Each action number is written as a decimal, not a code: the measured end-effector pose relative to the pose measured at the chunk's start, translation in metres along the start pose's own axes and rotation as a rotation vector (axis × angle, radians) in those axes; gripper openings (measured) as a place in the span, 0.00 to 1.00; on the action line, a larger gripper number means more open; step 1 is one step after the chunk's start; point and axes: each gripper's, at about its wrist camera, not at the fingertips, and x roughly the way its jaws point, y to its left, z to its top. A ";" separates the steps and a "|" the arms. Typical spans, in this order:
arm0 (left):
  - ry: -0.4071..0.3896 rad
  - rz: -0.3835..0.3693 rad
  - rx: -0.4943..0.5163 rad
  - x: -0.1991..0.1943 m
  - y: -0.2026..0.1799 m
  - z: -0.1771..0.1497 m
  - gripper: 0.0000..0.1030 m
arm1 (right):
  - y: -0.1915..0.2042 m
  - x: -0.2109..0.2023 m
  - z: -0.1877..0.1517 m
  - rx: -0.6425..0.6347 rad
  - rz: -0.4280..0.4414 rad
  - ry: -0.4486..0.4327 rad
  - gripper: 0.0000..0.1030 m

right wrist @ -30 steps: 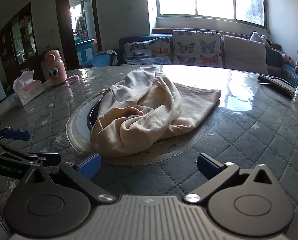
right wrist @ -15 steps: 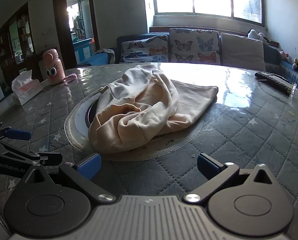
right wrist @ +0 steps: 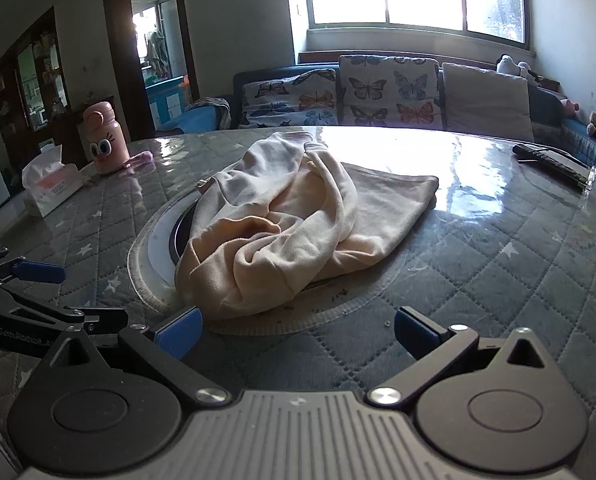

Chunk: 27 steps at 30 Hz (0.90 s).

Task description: Fold clothes

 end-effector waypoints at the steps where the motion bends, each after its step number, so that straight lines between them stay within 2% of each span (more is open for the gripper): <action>1: -0.002 0.001 0.003 0.000 0.000 0.001 1.00 | 0.000 0.001 0.002 -0.007 -0.004 0.002 1.00; 12: -0.028 0.017 0.030 0.011 0.007 0.031 1.00 | -0.015 0.029 0.040 -0.010 -0.023 0.029 0.98; 23: -0.018 0.029 0.026 0.031 0.021 0.049 1.00 | -0.011 0.095 0.099 -0.031 -0.035 0.042 0.78; 27: -0.003 0.038 0.020 0.040 0.029 0.052 1.00 | -0.004 0.130 0.116 -0.048 -0.031 0.062 0.67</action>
